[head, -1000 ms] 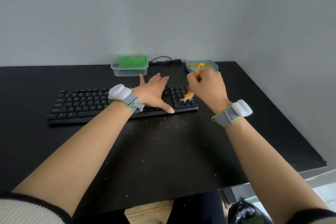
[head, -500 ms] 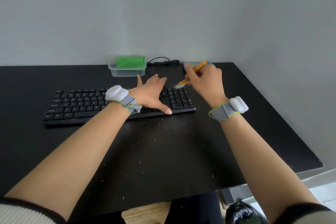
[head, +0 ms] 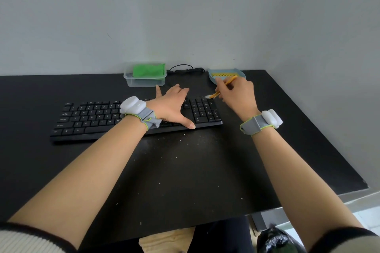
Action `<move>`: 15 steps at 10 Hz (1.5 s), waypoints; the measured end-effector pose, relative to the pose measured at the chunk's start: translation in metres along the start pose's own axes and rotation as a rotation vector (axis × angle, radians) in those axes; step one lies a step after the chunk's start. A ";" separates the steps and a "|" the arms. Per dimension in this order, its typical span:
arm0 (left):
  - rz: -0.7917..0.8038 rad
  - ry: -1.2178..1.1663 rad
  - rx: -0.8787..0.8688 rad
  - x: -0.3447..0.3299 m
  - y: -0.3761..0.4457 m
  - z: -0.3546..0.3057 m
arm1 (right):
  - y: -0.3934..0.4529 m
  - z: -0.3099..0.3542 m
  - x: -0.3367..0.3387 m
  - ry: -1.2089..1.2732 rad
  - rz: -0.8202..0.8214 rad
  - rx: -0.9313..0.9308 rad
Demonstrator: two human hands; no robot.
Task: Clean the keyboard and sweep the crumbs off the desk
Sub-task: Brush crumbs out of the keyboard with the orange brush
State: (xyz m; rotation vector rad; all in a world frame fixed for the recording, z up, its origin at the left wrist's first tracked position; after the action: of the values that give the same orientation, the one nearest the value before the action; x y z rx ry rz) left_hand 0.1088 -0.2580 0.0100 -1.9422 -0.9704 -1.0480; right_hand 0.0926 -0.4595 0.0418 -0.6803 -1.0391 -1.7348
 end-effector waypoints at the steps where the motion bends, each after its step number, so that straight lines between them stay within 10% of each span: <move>1: -0.003 -0.002 0.002 -0.001 0.000 -0.001 | -0.004 0.002 0.008 -0.040 -0.001 0.033; 15: 0.003 -0.015 -0.004 0.000 0.000 0.000 | -0.002 0.020 0.006 0.014 -0.173 0.090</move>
State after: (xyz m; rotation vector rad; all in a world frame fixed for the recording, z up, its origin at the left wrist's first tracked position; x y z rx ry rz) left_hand 0.1084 -0.2580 0.0099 -1.9566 -0.9743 -1.0360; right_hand 0.0880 -0.4444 0.0558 -0.5339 -1.1881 -1.8246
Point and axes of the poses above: each hand's wrist, its own y-axis towards the middle knuckle, its own x-axis out of the back of the hand, z = x × y, the point moved 3 cm from there along y, towards the middle knuckle, and after that the axes turned 12 degrees about -y, right-handed, at the moved point
